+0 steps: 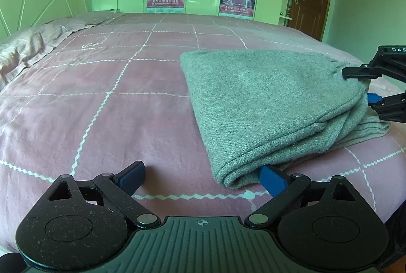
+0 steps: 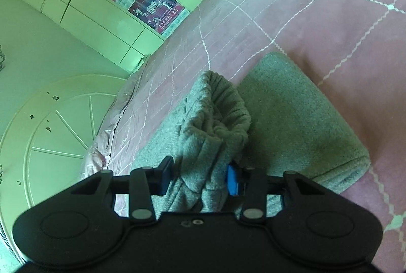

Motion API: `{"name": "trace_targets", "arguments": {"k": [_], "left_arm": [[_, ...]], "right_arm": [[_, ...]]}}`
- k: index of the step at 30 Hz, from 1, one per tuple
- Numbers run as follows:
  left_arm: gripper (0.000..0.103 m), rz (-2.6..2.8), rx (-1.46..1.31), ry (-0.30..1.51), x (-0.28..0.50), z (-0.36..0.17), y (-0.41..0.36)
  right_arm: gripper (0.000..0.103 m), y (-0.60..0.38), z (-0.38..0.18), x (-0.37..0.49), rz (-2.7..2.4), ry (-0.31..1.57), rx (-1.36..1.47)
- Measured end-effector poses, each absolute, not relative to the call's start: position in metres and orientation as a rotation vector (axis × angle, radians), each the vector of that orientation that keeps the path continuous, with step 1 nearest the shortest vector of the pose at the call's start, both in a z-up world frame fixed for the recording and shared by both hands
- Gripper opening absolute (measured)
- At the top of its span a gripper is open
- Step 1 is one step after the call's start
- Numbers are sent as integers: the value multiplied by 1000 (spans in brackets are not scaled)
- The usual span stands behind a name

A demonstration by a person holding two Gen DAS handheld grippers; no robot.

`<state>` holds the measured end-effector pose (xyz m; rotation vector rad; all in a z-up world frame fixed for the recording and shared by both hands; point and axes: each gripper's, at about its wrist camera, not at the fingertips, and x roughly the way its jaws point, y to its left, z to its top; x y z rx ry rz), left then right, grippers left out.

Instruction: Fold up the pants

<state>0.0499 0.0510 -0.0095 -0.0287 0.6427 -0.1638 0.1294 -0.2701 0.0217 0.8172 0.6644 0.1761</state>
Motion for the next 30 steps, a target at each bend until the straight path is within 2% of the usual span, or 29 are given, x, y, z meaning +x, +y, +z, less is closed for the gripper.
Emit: {"name": "trace_targets", "arguments": {"k": [14,18,21,22,23,26,30], "left_arm": [[95,-179,1,621,45,-6,43],[95,-154,-2,624,50,-8,38],[95,-90,-69,594,50,-5,47],[95,-91,-92,584,49,-5,50],[96,-92,-98,569,48,-5,51],[99,-68,-68,552,47,-6,44],[103,-66,-21,597,49,-18,35]], "right_arm": [[34,-258,47,137,232,622,759],[32,-243,89,141,328,548,725],[30,-242,128,133,378,426,705],[25,-250,134,127,378,384,724],[24,-260,135,122,363,362,740],[24,-291,101,109,245,388,755],[23,-336,0,101,9,624,876]]}}
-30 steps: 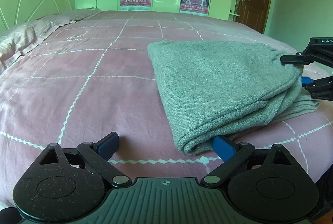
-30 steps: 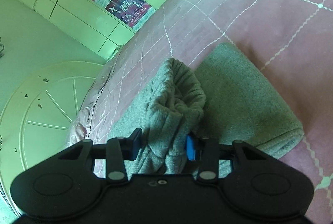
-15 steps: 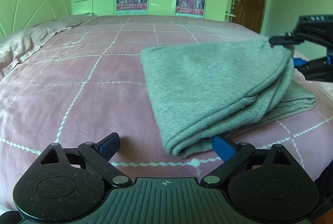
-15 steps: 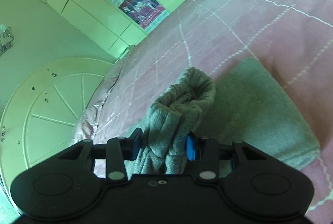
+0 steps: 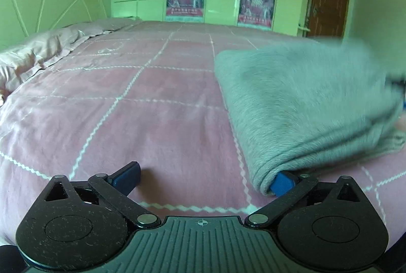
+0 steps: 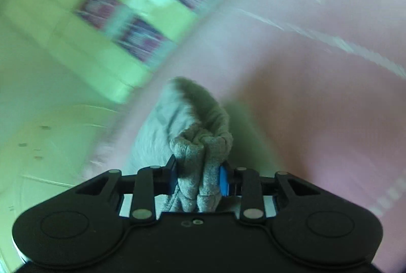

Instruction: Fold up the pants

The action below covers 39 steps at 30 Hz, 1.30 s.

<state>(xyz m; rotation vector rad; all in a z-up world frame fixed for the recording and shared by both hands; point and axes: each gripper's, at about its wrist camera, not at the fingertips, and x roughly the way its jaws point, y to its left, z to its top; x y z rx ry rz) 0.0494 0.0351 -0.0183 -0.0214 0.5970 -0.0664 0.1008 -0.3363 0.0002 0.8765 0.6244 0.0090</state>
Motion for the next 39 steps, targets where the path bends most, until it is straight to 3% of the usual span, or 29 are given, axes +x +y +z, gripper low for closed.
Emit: {"name": "trace_targets", "arguments": {"k": [3,6,10,15,20,37,39], "left_arm": [[103,-69,-14,593,50,-18,33],[103,-68,-22,592,49,-17,34],[103,-71,-32,590,49,-16,35],[103,-80,-30,582,50,-16,35],[103,-103,4,587,51,-19,29],[103,-104,-6,590,49,-19,27],[103,-110,-2,590,49,-19,27]], "right_arm": [[25,-358,-21,96,56,596,1056],[31,-353,-11,103,77,596,994],[24,-348,2,100,90,561,949],[23,-341,31,85,132,445,870],[22,-370,-32,85,-11,564,1075],[23,-351,3,86,44,483,935],[23,-360,-18,92,-28,568,998]]}}
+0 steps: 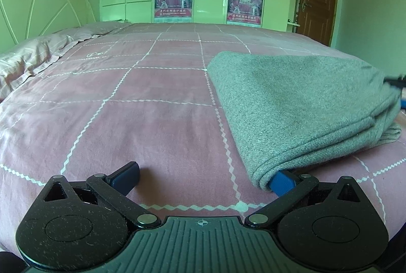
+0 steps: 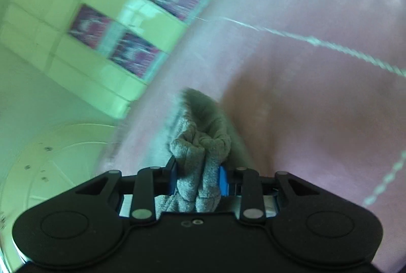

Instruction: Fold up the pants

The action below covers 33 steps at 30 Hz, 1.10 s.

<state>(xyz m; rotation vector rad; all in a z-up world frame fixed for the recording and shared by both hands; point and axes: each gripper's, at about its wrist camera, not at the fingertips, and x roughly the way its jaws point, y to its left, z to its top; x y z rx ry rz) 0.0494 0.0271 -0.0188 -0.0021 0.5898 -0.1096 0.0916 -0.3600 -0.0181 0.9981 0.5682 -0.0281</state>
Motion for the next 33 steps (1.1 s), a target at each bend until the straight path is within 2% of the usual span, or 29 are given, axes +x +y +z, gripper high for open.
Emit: {"name": "trace_targets", "arguments": {"k": [3,10,11,15,23,29,33], "left_arm": [[103,-118,7,593,50,-18,28],[103,-146,-38,622,35,-2,45],[103,-150,-59,614,31,1,49],[103,-161,-160,539,29,19,70],[103,-334,-343,705,113,4,75],[103,-347,-464,728,141,-15,66],[103,-359,-453,752,151,-19,62]], "right_arm": [[24,-377,-40,87,-3,572,1143],[43,-392,-2,60,-99,476,965],[49,-398,2,55,-122,455,953],[58,-418,5,58,-104,437,982],[70,-405,-4,103,120,619,928],[67,-393,23,103,138,520,811],[65,-390,-5,129,72,750,822]]}}
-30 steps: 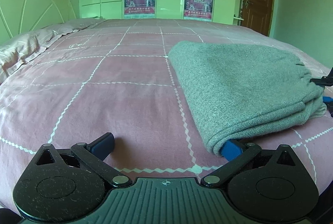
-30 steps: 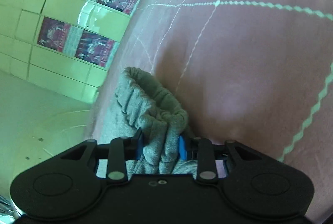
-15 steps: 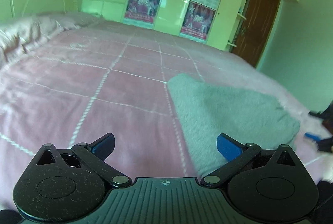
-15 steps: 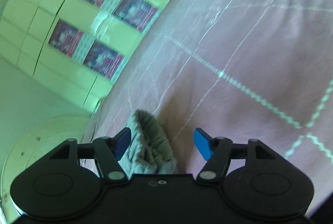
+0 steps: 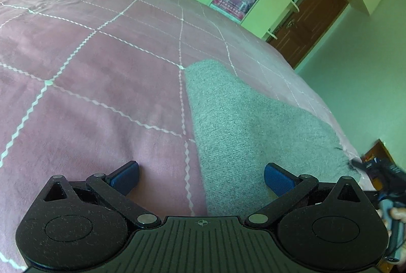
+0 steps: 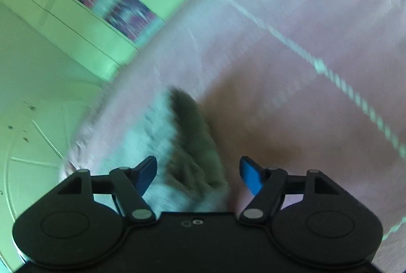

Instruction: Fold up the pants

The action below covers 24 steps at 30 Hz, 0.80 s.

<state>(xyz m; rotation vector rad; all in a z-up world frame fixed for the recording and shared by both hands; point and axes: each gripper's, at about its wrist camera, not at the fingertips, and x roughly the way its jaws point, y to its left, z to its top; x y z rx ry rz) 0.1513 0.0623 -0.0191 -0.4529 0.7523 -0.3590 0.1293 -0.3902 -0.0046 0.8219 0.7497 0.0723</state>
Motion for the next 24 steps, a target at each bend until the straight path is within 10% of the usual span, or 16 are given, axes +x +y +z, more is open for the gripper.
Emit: {"name": "trace_targets", "arguments": {"k": [13,15,17,24], "left_arm": [[103,-564,-685,839,201,-37,57],[95,-575,-674,853,206,-39,52],[61,-559,-690,871,211,-45,51],[56,-628,-788,877,221,-64,50]], "right_arm": [[69,-407,-25,130,250,730,972],[70,-406,-26,132,279,743,948],[71,-406,-28,136,303,758,934],[59,-410,-28,147,371,798,910]]}}
